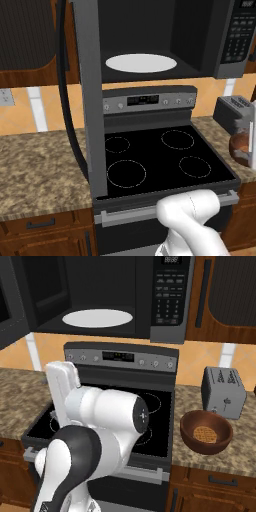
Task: Open the microwave, place the bowl with waffle inside the microwave, then close the microwave door and turn it on.
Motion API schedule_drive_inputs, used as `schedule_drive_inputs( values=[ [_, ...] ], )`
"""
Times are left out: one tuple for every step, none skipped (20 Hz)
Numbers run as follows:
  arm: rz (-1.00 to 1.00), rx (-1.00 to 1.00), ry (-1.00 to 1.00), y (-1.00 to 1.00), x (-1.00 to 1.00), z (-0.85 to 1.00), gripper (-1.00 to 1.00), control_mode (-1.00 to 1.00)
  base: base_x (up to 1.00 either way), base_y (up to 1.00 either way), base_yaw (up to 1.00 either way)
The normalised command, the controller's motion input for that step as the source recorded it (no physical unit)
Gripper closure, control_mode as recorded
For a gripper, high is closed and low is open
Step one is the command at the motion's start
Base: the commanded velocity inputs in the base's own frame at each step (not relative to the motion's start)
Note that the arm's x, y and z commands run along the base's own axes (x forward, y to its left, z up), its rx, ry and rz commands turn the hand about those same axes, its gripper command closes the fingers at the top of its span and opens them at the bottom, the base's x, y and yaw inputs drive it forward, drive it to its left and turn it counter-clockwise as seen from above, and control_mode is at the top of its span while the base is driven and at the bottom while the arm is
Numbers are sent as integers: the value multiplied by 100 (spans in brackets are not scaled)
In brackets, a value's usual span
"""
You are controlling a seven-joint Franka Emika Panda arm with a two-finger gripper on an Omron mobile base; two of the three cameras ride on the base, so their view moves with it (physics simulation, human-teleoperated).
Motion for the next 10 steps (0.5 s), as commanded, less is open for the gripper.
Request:
schedule_drive_inputs(
  values=[
    [-27, -6, 14, -100, 74, -52, -100, -100, 0, 0, 0],
    [-28, -5, 14, -100, 74, -53, -100, -100, 0, 0, 0],
    [-30, -4, 14, -100, 70, -57, -100, -100, 0, 0, 0],
    [-33, -3, 14, -100, 60, -57, -100, -100, 0, 0, 0],
    [-38, -5, 13, -100, 54, -63, -100, -100, 0, 0, 0],
    [-41, -7, 14, -100, 57, -64, -100, -100, 0, 0, 0],
    [-43, -9, 14, -100, 54, -69, -100, -100, 0, 0, 0],
    [-46, -8, 15, -100, 41, -68, -100, -100, 0, 0, 0],
    [-47, -9, 15, -100, 34, -66, -100, -100, 0, 0, 0],
    [-49, -9, 15, -100, 19, -60, -100, -100, 0, 0, 0]
  ],
)
